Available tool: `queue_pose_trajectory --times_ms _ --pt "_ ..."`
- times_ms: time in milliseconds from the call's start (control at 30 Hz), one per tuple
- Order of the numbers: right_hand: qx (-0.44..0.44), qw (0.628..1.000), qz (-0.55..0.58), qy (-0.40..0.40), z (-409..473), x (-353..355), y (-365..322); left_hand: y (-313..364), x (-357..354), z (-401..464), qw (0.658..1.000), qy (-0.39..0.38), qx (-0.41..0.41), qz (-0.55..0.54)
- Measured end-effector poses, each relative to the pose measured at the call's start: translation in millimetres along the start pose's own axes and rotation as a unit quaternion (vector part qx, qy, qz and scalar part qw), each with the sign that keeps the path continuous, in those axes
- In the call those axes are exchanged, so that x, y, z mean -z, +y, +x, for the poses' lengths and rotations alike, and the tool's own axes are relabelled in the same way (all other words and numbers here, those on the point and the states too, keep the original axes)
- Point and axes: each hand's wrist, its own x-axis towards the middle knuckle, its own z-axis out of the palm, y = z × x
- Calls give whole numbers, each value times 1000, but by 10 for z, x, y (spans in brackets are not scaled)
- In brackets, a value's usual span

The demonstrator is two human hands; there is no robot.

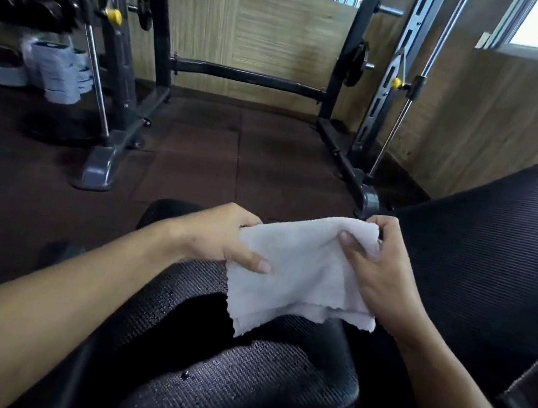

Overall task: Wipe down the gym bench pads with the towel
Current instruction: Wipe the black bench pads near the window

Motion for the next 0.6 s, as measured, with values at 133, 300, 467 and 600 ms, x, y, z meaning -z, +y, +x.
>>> queue_pose_trajectory --times_ms 133,300,467,600 --pt "52 998 27 19 -41 92 -258 171 117 -192 995 -11 -50 -88" --pt "39 999 -4 32 -92 281 -444 244 29 -327 974 -38 -25 -223" --pt "-108 970 -207 -74 12 123 37 -51 -360 -351 952 -130 189 -203" --pt "-91 927 -279 -235 224 -173 382 -196 -543 -320 951 -207 227 -35"
